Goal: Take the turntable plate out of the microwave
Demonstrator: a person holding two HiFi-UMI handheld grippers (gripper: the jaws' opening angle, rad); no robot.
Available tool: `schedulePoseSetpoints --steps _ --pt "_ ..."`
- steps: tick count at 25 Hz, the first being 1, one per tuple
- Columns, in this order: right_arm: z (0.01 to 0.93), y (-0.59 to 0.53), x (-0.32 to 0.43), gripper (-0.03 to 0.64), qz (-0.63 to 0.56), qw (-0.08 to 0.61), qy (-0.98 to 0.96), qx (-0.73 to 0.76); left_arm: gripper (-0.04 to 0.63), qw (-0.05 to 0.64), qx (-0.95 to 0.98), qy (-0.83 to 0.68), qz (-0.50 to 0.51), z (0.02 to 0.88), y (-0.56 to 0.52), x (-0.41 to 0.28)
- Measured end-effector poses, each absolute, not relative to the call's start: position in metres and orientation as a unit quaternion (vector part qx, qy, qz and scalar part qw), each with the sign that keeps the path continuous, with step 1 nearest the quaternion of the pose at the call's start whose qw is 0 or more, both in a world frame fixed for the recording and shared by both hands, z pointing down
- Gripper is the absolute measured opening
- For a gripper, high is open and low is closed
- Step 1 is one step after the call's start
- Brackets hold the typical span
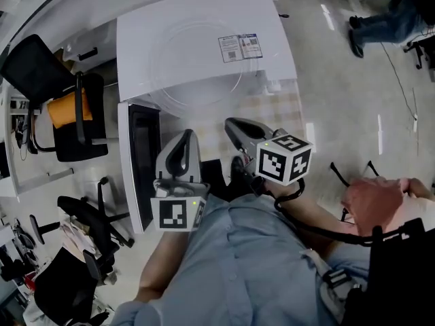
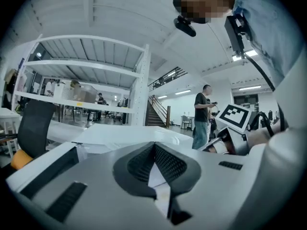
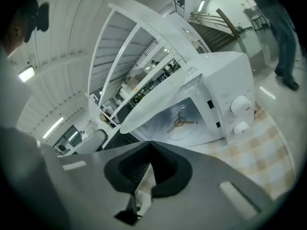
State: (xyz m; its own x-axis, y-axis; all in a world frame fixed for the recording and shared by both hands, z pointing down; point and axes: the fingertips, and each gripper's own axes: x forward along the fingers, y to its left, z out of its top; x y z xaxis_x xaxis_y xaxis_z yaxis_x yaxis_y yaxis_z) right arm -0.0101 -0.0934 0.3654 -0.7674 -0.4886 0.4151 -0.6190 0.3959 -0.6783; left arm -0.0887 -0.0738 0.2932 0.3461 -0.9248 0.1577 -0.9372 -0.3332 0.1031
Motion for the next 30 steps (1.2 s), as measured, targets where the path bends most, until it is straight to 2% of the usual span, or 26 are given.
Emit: schedulePoseSetpoints --steps 4,14,30 --pt "0.369 -0.104 -0.017 0.002 0.428 0.120 -0.831 0.335 0.008 0.113 0.824 -0.553 0.053 0.303 -0.086 -0.074" --pt "0.366 -0.119 -0.026 0.002 0.408 0.178 -0.835 0.324 0.008 0.124 0.829 -0.542 0.062 0.299 -0.105 -0.077" --pt "0.366 -0.166 -0.043 0.001 0.414 0.179 -0.835 0.315 0.008 0.118 0.837 -0.533 0.043 0.292 -0.141 -0.084"
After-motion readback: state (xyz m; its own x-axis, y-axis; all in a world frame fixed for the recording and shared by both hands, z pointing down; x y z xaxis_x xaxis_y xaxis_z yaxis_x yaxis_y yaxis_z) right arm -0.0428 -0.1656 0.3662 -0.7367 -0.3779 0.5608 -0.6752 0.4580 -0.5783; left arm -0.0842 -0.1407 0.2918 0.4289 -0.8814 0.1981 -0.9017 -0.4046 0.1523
